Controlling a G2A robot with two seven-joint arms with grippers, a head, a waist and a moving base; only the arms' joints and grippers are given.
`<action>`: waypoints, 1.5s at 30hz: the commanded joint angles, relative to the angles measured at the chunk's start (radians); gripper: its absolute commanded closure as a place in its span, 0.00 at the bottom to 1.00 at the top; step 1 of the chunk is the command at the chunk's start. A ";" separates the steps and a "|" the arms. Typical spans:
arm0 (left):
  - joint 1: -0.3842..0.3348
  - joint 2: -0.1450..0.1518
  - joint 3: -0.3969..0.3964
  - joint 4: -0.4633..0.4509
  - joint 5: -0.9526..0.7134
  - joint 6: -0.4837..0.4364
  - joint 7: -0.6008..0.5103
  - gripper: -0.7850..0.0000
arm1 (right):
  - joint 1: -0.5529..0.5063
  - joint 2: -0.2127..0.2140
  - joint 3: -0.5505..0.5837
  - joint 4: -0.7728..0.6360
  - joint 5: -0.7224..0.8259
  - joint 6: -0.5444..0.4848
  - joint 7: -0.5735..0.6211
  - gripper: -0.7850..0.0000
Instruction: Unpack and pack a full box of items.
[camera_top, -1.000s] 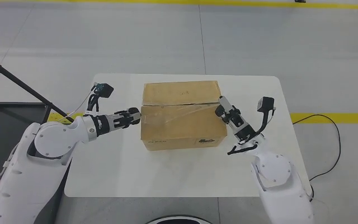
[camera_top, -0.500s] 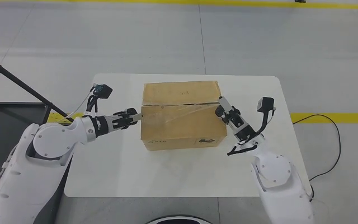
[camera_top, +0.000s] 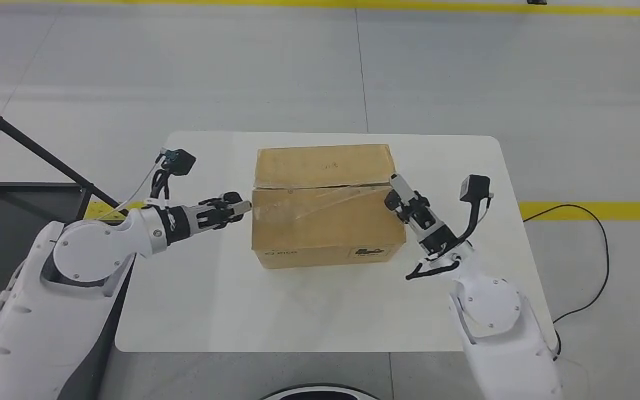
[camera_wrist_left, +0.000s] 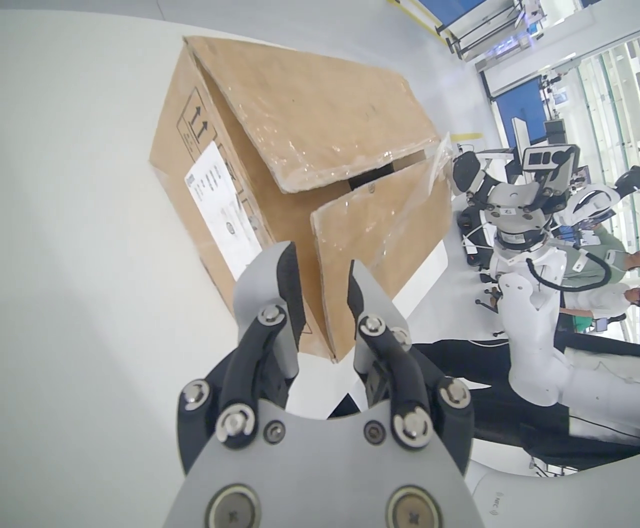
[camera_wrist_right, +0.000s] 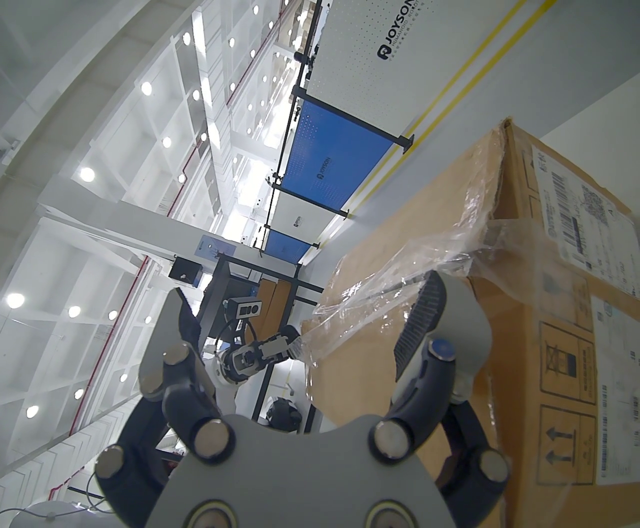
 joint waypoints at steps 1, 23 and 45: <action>0.001 0.000 -0.002 0.001 -0.005 0.001 -0.001 0.63 | 0.000 0.000 0.000 -0.001 0.000 0.001 -0.001 0.00; 0.021 0.005 -0.016 -0.010 -0.024 -0.006 -0.004 0.62 | -0.005 -0.001 -0.003 -0.005 -0.010 0.001 -0.007 0.00; 0.009 0.003 0.021 -0.016 -0.018 -0.004 0.009 0.66 | -0.011 0.000 -0.001 -0.012 -0.008 0.000 -0.002 0.00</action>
